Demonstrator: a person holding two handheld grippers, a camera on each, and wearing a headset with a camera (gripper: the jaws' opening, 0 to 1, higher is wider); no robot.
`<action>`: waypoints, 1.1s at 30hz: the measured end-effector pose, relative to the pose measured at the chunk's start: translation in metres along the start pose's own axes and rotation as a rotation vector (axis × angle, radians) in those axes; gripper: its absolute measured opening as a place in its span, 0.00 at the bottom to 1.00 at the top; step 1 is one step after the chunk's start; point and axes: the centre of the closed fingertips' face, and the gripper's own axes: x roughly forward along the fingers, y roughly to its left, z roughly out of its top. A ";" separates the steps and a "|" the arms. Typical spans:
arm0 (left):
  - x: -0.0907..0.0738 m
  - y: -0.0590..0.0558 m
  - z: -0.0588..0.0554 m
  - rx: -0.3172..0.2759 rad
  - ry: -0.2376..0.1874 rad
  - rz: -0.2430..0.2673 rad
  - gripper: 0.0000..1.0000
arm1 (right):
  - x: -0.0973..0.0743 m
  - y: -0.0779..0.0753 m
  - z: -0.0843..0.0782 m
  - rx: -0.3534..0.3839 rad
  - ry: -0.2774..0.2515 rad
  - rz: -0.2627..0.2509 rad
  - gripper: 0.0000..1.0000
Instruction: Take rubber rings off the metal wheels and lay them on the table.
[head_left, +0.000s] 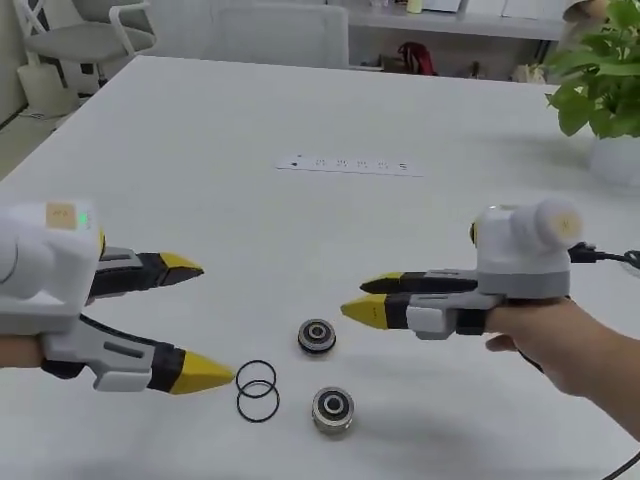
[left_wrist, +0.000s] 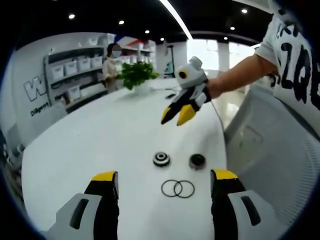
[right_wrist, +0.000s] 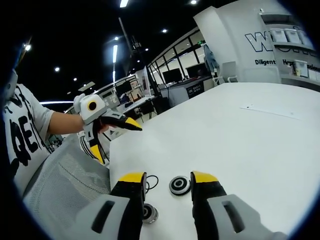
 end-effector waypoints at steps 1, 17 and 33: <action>0.001 0.000 0.000 0.000 0.000 0.000 0.76 | -0.001 0.000 0.000 -0.001 -0.001 -0.002 0.33; 0.018 0.009 0.007 0.005 -0.002 -0.006 0.76 | -0.002 -0.010 -0.008 -0.015 0.008 -0.030 0.34; 0.034 0.010 0.008 0.007 0.007 -0.027 0.75 | 0.008 -0.016 -0.023 -0.047 0.045 -0.027 0.35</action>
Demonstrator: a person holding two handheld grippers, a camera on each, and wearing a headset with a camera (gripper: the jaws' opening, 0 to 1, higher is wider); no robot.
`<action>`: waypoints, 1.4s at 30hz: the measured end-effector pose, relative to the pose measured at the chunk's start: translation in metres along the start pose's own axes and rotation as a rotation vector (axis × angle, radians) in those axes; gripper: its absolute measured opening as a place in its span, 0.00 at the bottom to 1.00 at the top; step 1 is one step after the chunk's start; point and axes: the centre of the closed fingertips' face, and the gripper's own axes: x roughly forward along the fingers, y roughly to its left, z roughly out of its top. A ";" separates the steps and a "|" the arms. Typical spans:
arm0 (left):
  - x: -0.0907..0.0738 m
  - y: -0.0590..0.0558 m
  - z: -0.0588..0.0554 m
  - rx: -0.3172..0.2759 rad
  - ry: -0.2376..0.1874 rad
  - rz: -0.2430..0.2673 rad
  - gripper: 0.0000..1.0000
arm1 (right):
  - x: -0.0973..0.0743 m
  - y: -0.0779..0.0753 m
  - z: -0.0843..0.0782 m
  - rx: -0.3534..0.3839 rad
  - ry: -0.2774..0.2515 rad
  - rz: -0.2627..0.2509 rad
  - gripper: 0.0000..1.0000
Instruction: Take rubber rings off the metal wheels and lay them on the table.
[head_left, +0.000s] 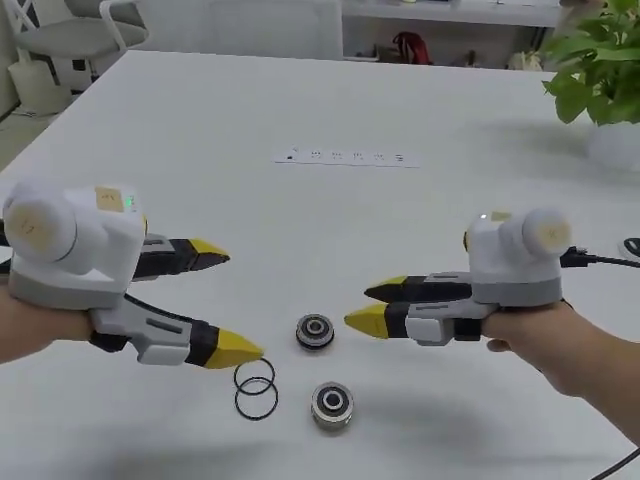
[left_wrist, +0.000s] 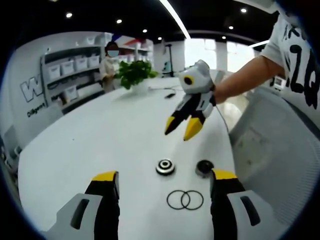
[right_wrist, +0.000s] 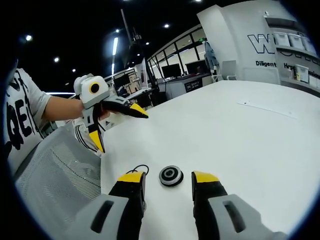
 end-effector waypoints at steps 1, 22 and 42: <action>0.001 0.000 0.000 0.000 0.000 -0.001 0.75 | 0.000 0.000 -0.001 -0.001 0.001 -0.001 0.35; 0.024 -0.001 -0.007 -0.009 0.023 -0.032 0.72 | 0.011 -0.003 -0.021 -0.033 0.044 0.000 0.35; 0.045 -0.001 -0.013 -0.030 0.039 -0.051 0.67 | 0.023 -0.003 -0.035 -0.068 0.071 0.009 0.32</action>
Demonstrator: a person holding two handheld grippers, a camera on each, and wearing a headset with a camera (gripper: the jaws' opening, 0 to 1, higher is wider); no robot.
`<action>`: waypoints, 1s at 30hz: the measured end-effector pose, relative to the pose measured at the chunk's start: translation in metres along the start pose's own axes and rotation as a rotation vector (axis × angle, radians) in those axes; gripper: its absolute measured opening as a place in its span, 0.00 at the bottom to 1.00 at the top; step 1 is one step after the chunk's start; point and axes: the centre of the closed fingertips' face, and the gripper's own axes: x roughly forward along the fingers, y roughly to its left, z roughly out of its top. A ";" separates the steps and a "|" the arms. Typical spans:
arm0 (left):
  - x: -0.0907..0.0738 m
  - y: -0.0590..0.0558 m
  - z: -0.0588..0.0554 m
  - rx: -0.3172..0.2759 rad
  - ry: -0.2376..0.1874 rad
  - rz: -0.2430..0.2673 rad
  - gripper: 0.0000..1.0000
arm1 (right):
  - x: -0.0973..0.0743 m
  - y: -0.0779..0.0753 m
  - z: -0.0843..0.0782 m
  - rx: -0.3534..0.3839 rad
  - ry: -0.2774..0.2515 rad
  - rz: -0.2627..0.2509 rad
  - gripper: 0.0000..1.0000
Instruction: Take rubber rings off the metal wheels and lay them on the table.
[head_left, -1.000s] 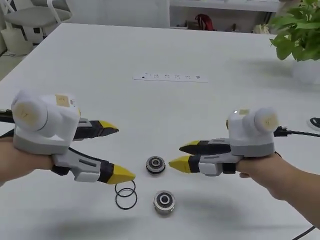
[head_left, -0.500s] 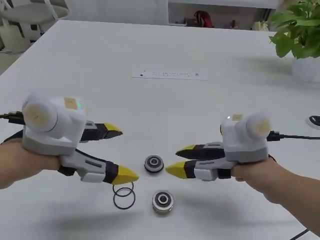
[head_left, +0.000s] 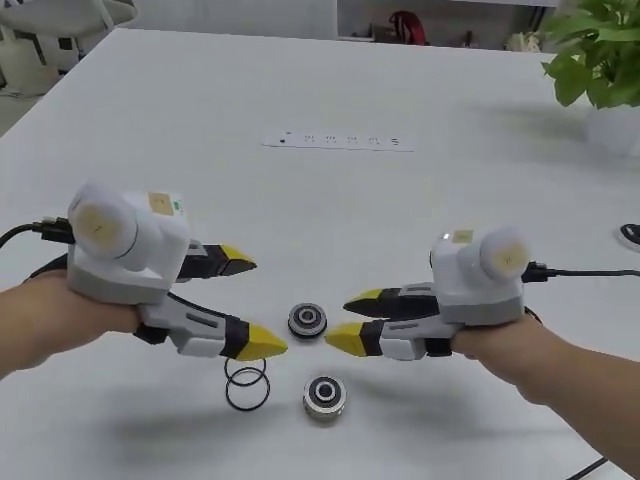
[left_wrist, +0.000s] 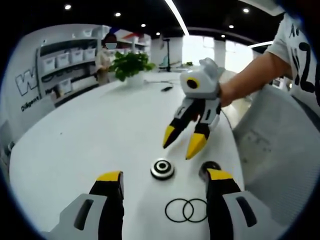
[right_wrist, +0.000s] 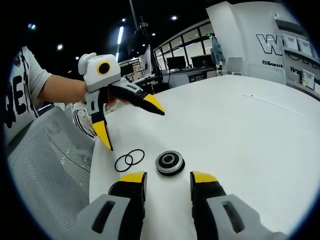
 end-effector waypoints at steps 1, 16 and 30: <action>0.001 0.000 -0.001 -0.002 0.002 -0.002 0.66 | 0.000 0.000 0.000 -0.001 0.001 0.000 0.32; 0.021 -0.002 -0.006 -0.017 0.022 -0.024 0.58 | 0.010 0.000 -0.003 0.000 0.005 0.015 0.31; 0.038 -0.004 -0.009 -0.030 0.029 -0.043 0.49 | 0.010 0.000 -0.005 0.008 0.002 0.018 0.31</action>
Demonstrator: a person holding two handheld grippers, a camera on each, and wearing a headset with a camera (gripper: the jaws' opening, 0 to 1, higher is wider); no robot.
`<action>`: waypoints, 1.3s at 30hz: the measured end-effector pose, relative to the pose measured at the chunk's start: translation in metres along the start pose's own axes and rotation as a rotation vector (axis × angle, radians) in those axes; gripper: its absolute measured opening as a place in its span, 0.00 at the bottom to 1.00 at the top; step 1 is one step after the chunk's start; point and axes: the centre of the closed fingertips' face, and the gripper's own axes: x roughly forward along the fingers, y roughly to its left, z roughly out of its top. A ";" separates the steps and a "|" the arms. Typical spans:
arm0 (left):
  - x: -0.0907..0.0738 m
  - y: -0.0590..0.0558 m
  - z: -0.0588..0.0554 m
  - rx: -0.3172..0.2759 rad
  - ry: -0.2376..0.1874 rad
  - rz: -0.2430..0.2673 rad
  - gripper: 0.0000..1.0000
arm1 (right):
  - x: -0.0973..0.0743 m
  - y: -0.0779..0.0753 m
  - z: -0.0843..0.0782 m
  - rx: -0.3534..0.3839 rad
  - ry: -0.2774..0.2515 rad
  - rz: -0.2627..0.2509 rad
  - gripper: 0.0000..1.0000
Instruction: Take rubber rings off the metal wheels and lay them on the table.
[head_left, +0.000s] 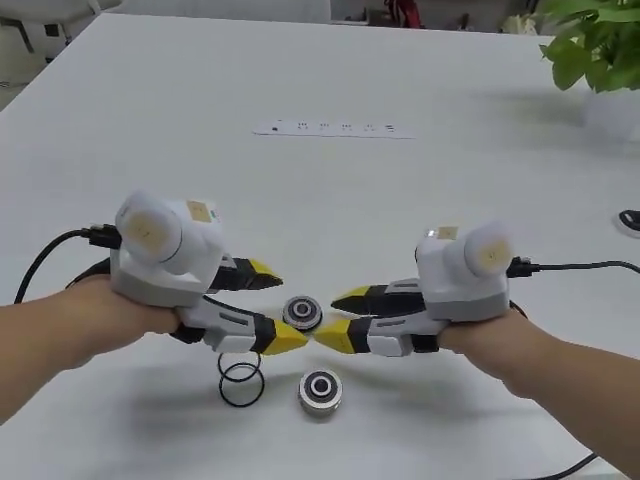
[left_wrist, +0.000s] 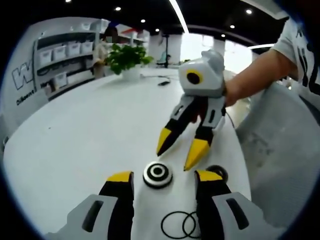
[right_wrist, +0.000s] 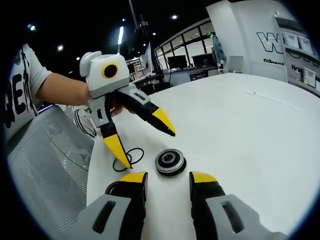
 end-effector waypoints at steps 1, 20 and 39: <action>0.001 0.000 0.000 -0.001 0.001 0.000 0.49 | 0.000 0.000 0.000 -0.002 0.000 0.000 0.31; 0.013 0.004 -0.001 -0.003 0.015 0.001 0.30 | 0.001 0.001 0.000 0.001 -0.002 0.006 0.30; 0.014 0.010 -0.005 0.037 0.050 0.027 0.15 | 0.002 0.001 -0.001 0.015 -0.005 0.004 0.30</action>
